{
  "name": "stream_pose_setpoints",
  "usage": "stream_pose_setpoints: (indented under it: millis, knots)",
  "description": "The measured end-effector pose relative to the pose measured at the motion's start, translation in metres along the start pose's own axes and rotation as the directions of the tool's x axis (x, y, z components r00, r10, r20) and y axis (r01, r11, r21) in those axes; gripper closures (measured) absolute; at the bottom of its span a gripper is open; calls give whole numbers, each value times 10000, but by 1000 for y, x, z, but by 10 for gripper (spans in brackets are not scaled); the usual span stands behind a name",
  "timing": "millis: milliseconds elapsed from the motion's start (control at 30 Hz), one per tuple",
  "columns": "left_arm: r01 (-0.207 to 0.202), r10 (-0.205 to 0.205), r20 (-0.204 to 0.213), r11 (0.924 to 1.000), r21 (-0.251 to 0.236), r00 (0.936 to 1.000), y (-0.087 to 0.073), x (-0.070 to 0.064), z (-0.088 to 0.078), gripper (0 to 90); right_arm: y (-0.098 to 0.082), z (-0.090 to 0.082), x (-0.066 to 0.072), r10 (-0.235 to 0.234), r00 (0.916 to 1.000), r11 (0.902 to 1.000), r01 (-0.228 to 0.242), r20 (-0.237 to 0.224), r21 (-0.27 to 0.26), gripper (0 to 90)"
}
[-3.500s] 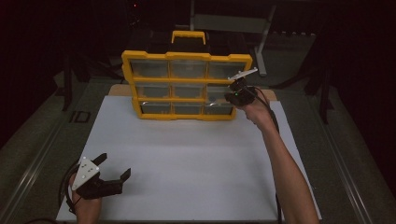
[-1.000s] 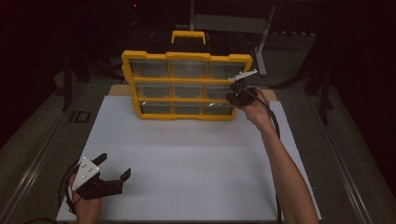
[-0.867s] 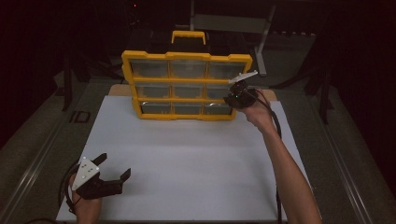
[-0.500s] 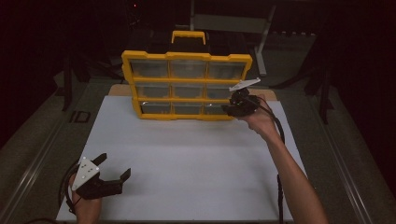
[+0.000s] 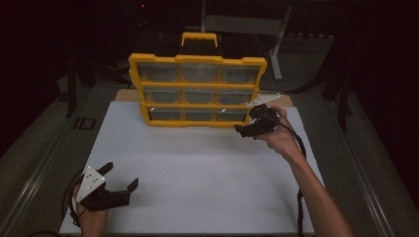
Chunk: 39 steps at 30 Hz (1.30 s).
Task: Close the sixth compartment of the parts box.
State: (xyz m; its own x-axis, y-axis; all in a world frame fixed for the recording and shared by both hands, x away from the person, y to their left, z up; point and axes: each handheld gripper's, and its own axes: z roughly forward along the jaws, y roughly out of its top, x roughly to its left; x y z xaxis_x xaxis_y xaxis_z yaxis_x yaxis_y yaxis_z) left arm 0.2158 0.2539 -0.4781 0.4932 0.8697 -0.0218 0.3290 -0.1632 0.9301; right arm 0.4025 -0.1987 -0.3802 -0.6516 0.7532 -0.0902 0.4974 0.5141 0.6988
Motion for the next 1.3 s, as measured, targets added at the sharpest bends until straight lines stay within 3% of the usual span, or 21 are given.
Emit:
stream_pose_setpoints:
  millis: [167, 433, 900, 1033, 1200, 1300]
  knots:
    - [40, -40, -34, 10000, -23, 10000, 0, 0, 0, 0, -11, -3, 7, -134, 9998, 9999, 134, -167, 20, 157]
    - [19, -19, -30, 10000, -11, 10000, 0, 1, 0, 0, -25, -9, 17, 40, 9992, 9995, -52, -398, -300, 140]
    - [75, -76, -109, 10000, -63, 9999, 0, 3, -1, 0, -72, -22, 34, 315, 9977, 9953, -258, 595, -939, 105]
    - [78, -79, -132, 9999, -93, 9999, 1, 3, -1, 0, -87, -27, 39, 471, 9961, 9917, -378, 740, -1227, 105]
    - [68, -70, -175, 9999, -76, 9998, 1, 3, -1, 0, -105, -30, 46, 335, 9960, 9908, -221, 833, -1332, 104]
    - [78, -79, -219, 9999, -90, 9997, 1, 4, -1, 0, -123, -34, 50, 677, 9948, 9859, -550, 759, -1583, 104]
